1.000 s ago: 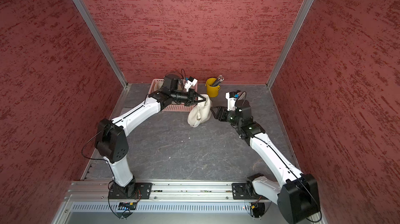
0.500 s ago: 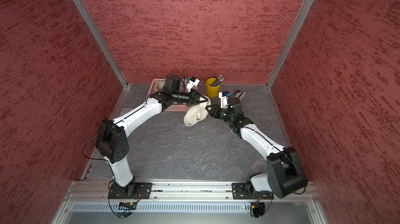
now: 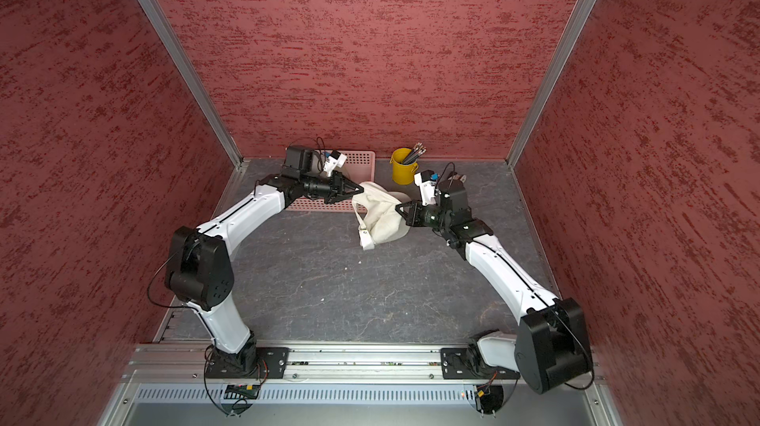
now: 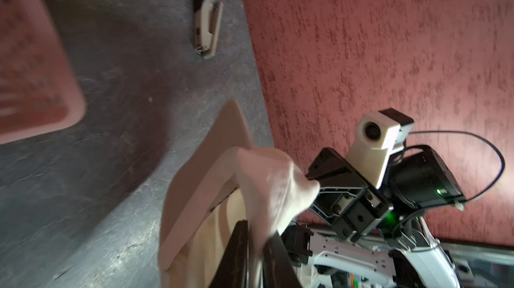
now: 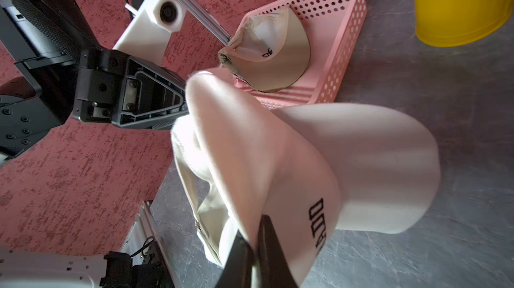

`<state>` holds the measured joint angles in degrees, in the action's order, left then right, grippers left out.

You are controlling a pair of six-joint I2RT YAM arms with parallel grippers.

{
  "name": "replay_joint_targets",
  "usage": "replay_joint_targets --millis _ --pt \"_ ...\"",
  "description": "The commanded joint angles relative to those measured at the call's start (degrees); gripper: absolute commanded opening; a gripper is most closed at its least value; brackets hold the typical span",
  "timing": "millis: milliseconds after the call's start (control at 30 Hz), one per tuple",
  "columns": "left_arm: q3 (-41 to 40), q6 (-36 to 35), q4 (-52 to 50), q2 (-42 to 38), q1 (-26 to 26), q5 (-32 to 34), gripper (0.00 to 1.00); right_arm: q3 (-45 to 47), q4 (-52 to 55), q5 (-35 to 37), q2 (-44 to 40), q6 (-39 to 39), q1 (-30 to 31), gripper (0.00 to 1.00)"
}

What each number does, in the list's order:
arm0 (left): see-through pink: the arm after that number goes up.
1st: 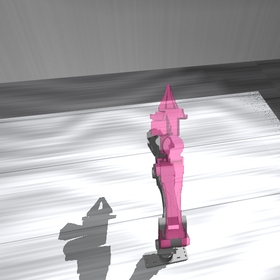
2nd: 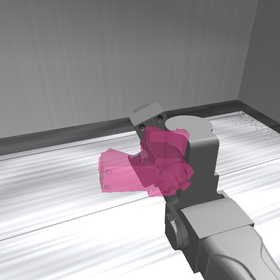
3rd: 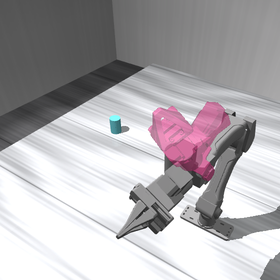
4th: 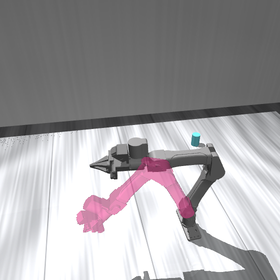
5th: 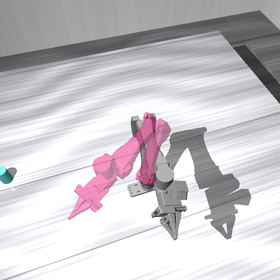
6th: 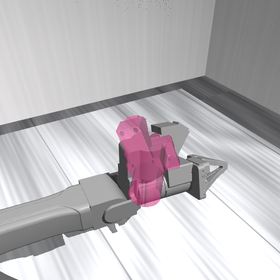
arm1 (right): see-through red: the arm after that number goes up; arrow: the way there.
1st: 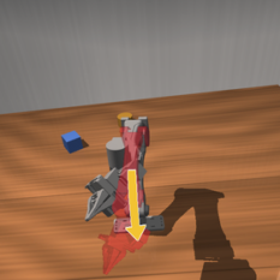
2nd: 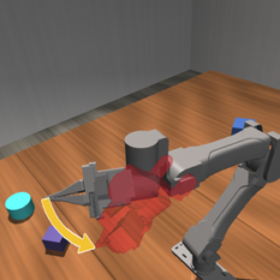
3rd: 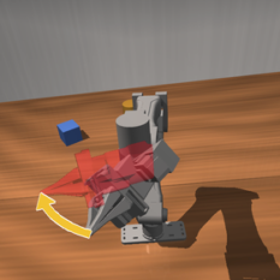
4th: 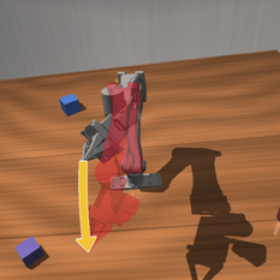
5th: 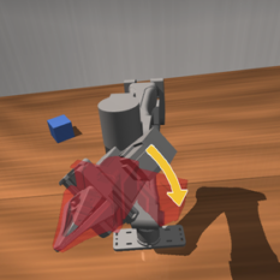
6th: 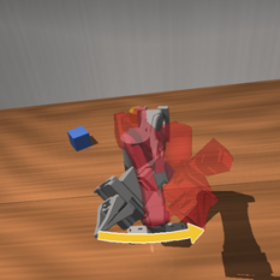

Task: Turn the baseball cap inside out
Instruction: Turn over the baseball cap.

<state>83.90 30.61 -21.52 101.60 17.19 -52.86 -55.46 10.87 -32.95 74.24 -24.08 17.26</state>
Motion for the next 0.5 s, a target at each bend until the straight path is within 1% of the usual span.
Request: replay_joint_targets --millis 0,67,100,133,200,300,400,433,467 --pt "-0.1 -11.4 -8.8 -2.4 -2.0 6.9 0.26 -2.9 11.6 1.8 0.2 4.8 -1.1 0.05" --pt "-0.4 -11.1 -9.8 -2.3 -1.5 10.0 0.37 -4.0 13.5 3.7 0.7 4.4 -1.1 0.05" --pt "-1.0 -10.2 -9.3 -3.0 -1.1 11.6 0.45 -4.7 14.2 4.7 1.1 3.9 -1.1 0.04" --pt "-1.9 -9.3 -8.6 -4.3 -0.2 13.5 0.51 -5.5 14.9 6.0 1.4 3.0 -1.1 0.04" --pt "-3.3 -8.3 -7.8 -7.5 2.3 18.8 0.59 -7.0 16.0 9.1 1.9 1.0 -1.1 0.05" --pt "-4.3 -7.8 -10.4 -11.9 8.4 30.0 0.64 -8.2 15.9 13.3 2.2 -2.6 -1.1 0.03" --pt "-9.7 -2.1 -7.1 -16.2 14.0 37.1 0.70 -8.5 14.3 16.2 2.7 -6.2 -1.0 0.00" --pt "-11.4 -0.5 -5.7 -17.0 15.6 39.1 0.74 -8.6 13.8 16.9 2.9 -7.3 -0.8 0.00" --pt "-13.0 1.1 -4.4 -17.7 17.5 41.8 0.74 -8.5 13.3 17.7 3.1 -8.7 -0.7 0.00"
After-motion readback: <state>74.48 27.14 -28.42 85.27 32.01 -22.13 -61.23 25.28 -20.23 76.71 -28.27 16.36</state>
